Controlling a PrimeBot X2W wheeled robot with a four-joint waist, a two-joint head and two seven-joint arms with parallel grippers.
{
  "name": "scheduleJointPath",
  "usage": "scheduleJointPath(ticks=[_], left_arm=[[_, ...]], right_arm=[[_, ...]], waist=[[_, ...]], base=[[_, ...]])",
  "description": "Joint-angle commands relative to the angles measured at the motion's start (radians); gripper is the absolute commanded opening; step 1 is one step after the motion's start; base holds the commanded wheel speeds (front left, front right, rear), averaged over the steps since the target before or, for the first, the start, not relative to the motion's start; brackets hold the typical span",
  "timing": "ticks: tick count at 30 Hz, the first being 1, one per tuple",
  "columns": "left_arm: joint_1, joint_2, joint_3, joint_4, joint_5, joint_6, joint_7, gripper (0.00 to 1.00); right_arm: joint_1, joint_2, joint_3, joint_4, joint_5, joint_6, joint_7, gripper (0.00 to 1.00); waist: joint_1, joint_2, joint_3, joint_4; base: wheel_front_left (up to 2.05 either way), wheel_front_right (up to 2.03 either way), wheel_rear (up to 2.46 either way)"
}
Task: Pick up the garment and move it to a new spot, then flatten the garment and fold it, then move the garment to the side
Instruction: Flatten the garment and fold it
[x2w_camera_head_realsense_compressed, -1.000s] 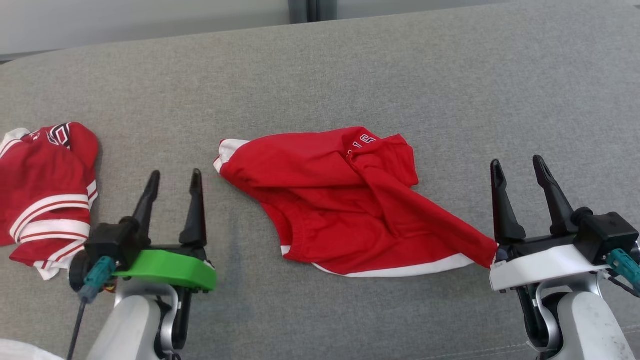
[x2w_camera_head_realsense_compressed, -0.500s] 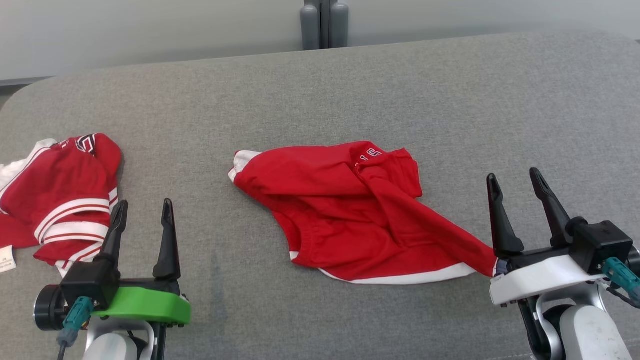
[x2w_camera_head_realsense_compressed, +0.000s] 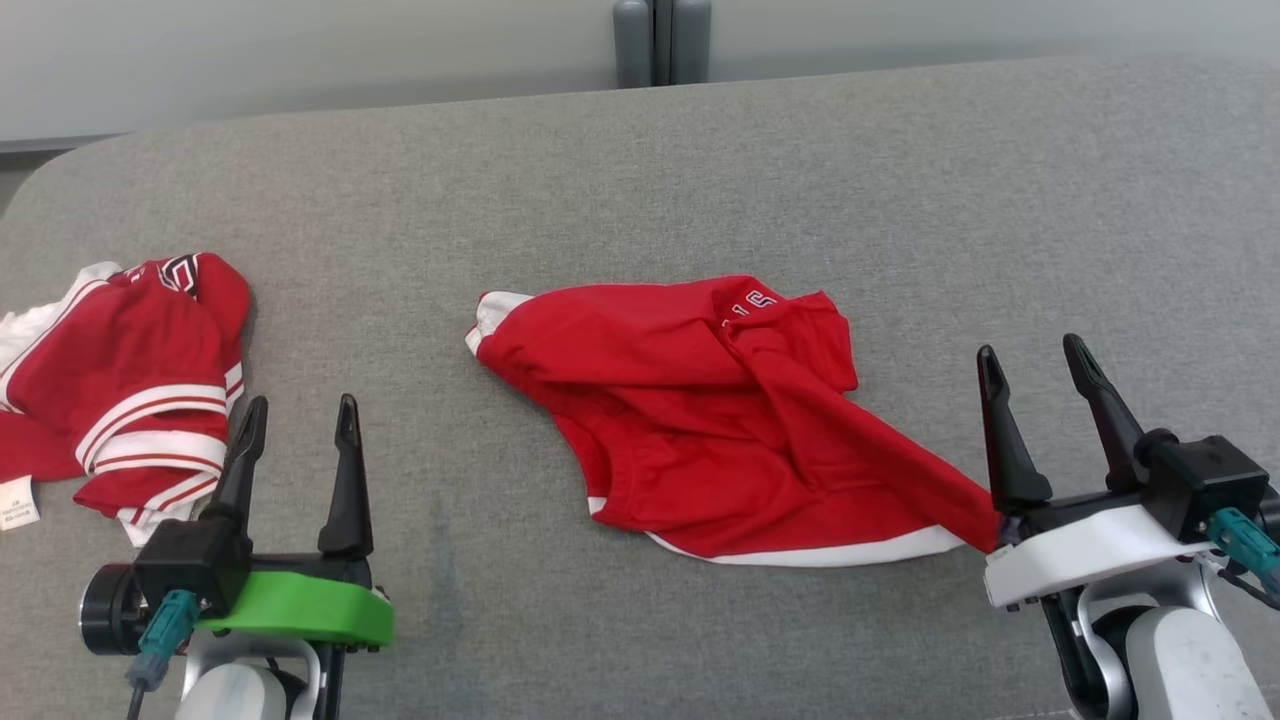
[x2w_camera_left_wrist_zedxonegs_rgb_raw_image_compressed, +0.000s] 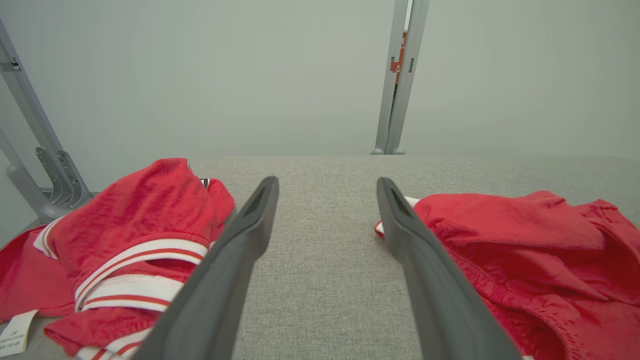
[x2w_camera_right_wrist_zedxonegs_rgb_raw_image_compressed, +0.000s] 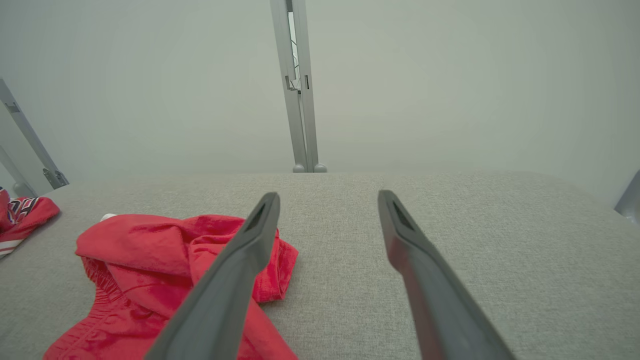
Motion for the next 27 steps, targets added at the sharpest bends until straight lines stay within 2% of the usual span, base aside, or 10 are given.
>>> scheduleJointPath(ticks=[1,9,16,21,22,23,24,27], left_arm=[[-0.020,-0.001,-0.003,-0.005,0.004,-0.002,-0.001,1.00],[-0.092,-0.032,-0.035,-0.015,0.011,-0.025,-0.005,1.00],[-0.154,-0.075,-0.050,0.001,0.020,-0.046,-0.008,1.00],[-0.173,-0.096,-0.041,0.016,0.031,-0.059,-0.008,1.00],[-0.173,-0.101,-0.037,0.018,0.036,-0.062,-0.009,1.00],[-0.173,-0.105,-0.033,0.019,0.039,-0.064,-0.009,1.00],[-0.171,-0.108,-0.029,0.020,0.041,-0.067,-0.009,1.00],[-0.165,-0.115,-0.018,0.023,0.052,-0.072,-0.009,1.00]], right_arm=[[-0.013,-0.008,0.002,0.006,0.003,-0.001,0.006,1.00],[-0.091,-0.055,0.036,0.071,0.030,-0.001,0.033,1.00],[-0.207,-0.112,0.107,0.219,0.054,-0.001,0.055,1.00],[-0.263,-0.128,0.145,0.307,0.077,-0.001,0.055,1.00],[-0.272,-0.131,0.148,0.318,0.083,-0.001,0.048,0.47],[-0.278,-0.135,0.152,0.325,0.091,-0.001,0.043,0.19],[-0.284,-0.140,0.160,0.331,0.097,-0.001,0.035,0.00],[-0.296,-0.154,0.168,0.326,0.104,-0.001,-0.002,0.00]], waist=[[0.0000,0.0000,0.014,0.012],[0.0000,0.0000,0.111,0.086],[0.0000,0.0000,0.196,0.154],[0.0000,0.0000,0.215,0.173],[0.0000,0.0000,0.216,0.175],[0.0000,0.0000,0.216,0.175],[0.0000,0.0000,0.215,0.174],[0.0000,0.0000,0.207,0.165]], base=[[0.00,0.00,0.00],[0.00,0.00,0.00],[0.00,0.00,0.00],[0.00,0.00,0.00],[0.00,0.00,0.00],[0.00,0.00,0.00],[0.00,0.00,0.00],[0.00,0.00,0.00]])
